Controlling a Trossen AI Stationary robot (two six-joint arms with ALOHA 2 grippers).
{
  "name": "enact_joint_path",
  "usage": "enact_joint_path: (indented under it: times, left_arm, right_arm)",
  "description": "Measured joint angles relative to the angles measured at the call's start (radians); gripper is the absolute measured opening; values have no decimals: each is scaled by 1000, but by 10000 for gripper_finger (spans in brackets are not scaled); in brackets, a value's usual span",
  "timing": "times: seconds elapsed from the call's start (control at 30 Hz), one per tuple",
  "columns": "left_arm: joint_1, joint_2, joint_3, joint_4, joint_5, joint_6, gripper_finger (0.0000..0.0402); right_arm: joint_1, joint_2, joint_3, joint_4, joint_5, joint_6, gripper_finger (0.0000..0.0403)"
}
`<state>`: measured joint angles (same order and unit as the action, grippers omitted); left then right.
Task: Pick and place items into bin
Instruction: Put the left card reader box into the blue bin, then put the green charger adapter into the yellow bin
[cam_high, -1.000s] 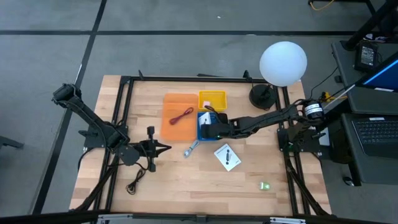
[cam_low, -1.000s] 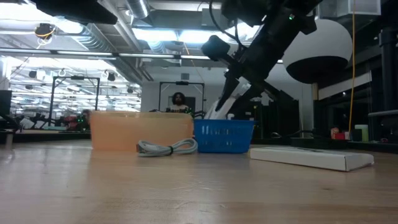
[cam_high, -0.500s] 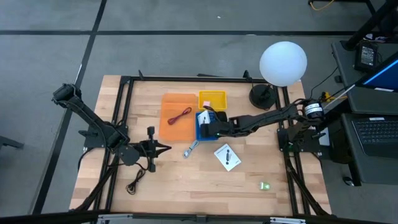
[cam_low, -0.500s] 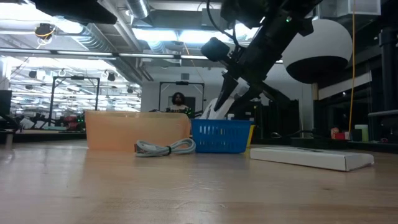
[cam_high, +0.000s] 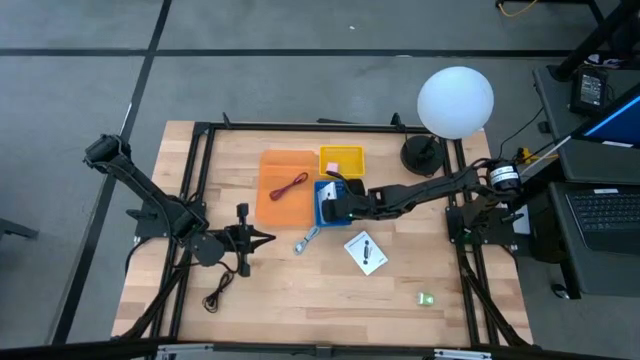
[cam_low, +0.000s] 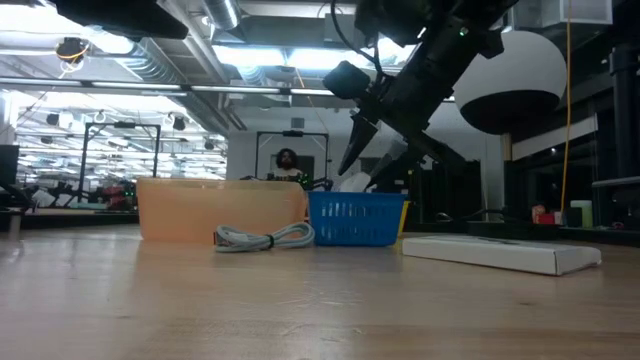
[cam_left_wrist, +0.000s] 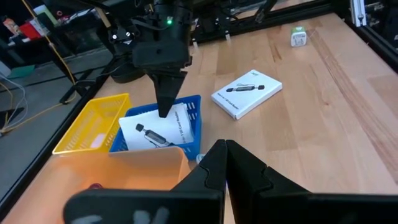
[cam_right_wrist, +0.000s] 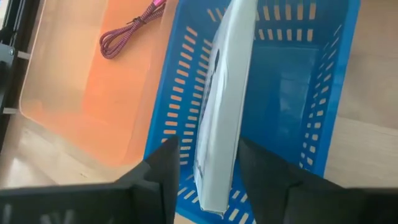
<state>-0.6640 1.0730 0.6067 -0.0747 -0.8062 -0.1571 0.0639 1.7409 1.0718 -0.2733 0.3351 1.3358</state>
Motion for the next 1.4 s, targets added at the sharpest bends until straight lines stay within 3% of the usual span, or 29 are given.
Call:
enact_joint_path:
  times: [0.5, 0.93, 1.03, 1.17, 1.4]
  left_arm:
    - [-2, 0, 0, -7, 0, -32, 2]
    - [-2, 8, -24, -35, 20, -72, 1]
    - [-1, 9, -28, -37, 7, -94, 2]
    - [-1, 9, -28, -33, 5, -144, 3]
    - [-1, 13, -28, -41, 1, -174, 2]
  right_arm:
    - [-26, -116, 0, -78, 10, -183, 120]
    - [44, -182, 0, -36, 75, -649, 80]
    - [45, -184, -43, 52, 79, -740, 50]
    - [41, -243, -204, 273, 75, -815, 7]
    - [45, -442, -491, 591, 57, -885, 6]
